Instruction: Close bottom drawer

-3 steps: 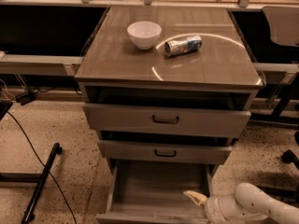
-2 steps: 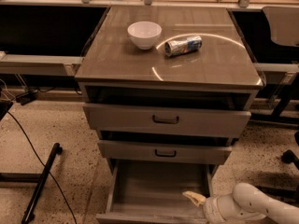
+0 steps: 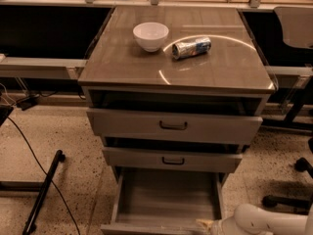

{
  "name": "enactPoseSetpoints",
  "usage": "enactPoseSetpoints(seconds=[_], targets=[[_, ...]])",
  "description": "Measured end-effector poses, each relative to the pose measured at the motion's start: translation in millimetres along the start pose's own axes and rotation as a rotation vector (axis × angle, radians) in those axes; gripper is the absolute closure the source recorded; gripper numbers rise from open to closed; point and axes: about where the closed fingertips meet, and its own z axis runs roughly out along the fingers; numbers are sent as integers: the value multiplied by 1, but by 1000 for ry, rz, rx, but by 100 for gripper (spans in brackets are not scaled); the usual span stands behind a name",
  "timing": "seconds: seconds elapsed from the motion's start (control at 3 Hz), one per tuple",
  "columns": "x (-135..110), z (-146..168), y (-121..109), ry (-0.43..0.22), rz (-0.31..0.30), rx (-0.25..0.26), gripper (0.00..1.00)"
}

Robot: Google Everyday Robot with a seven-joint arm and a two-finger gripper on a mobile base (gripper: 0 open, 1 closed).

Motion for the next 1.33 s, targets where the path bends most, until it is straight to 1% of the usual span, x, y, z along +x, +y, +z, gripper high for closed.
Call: enactPoseSetpoints(seconds=[0.33,0.67,1.0,1.33], targets=[[13,14,13,91,88,11,42],[19,23,16,91,143,53,66],[25,23,18,4,190,124,89],[32,24,20,-25,231,169,100]])
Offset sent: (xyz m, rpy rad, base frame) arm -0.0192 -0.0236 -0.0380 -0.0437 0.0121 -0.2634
